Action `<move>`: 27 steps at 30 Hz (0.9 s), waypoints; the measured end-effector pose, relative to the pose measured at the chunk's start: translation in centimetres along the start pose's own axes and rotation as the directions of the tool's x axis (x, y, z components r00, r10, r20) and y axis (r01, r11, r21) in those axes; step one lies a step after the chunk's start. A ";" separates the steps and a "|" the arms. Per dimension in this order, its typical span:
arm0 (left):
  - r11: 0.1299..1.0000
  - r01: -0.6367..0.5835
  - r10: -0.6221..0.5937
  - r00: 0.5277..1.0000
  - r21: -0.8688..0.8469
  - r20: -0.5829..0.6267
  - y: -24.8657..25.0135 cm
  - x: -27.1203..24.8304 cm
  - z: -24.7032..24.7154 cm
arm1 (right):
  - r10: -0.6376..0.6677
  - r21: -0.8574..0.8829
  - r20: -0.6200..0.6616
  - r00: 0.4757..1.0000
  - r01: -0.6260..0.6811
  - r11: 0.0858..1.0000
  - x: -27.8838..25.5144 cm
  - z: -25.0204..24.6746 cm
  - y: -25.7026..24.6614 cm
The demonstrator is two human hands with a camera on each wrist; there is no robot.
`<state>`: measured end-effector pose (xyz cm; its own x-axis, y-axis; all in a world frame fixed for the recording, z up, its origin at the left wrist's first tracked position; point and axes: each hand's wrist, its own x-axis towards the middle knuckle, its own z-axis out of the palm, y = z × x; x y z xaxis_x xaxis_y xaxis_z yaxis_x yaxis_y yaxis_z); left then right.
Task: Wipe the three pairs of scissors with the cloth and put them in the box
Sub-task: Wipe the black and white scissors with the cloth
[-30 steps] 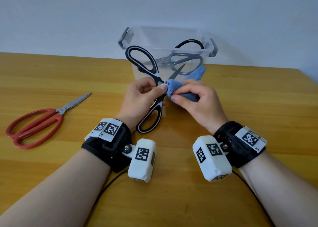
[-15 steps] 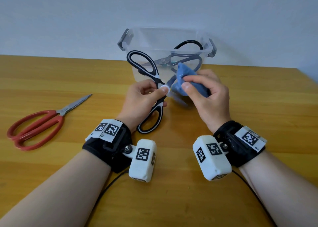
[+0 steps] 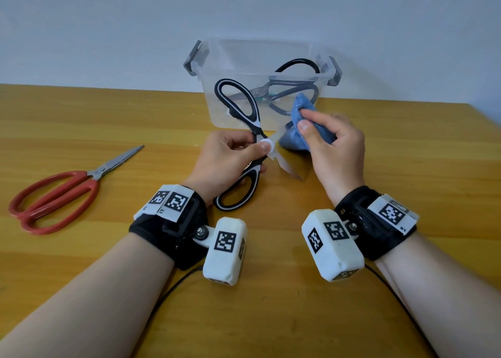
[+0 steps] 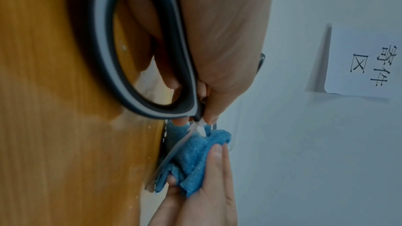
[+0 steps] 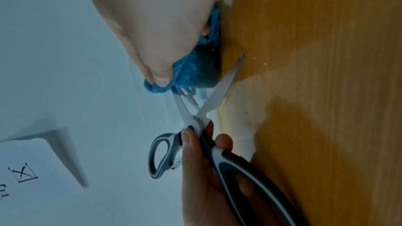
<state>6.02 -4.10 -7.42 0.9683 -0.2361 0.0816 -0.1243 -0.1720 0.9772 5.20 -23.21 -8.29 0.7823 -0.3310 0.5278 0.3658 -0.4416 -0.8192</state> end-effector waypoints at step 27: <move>1.000 -0.020 0.020 1.000 -0.008 -0.021 -0.3 0.3 -0.1 | 0.127 0.185 -0.003 0.992 -0.124 0.975 -0.1 -0.2 -0.5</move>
<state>6.39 -3.98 -7.66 0.9700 -0.2192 0.1056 -0.1424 -0.1599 0.9768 4.82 -23.14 -7.89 0.8207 -0.3873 0.4202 0.3526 -0.2355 -0.9057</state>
